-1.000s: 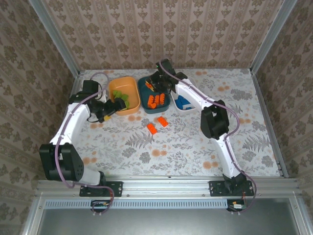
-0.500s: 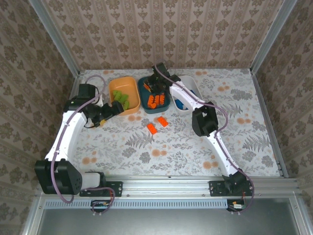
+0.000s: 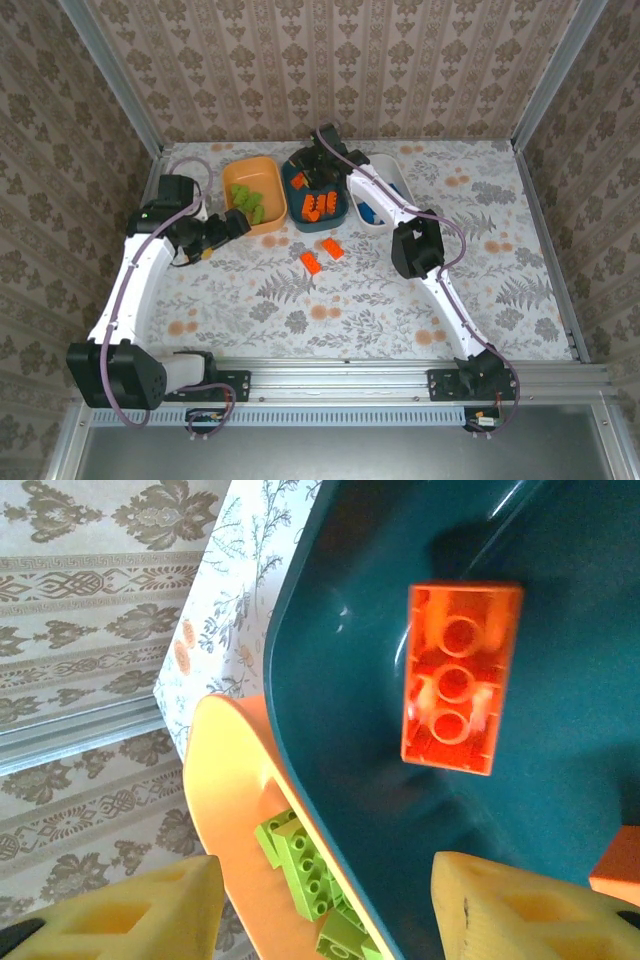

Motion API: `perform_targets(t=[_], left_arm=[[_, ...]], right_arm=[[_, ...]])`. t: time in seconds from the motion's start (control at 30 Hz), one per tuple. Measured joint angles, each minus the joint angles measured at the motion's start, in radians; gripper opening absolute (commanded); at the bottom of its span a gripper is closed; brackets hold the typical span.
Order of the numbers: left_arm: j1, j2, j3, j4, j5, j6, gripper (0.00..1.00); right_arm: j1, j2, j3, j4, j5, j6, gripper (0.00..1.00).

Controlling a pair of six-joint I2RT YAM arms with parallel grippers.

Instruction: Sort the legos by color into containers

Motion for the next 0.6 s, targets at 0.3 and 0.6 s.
perform_targets(t=[0.3, 0.6], left_arm=[[-0.005, 0.017, 0.012, 0.008, -0.006, -0.006, 1.00], [-0.070, 0.122, 0.073, 0.054, -0.005, -0.005, 1.00]], right_arm=[[-0.011, -0.003, 0.002, -0.034, -0.013, -0.056, 0.60], [-0.033, -0.141, -0.002, -0.160, -0.033, -0.258, 0.63]])
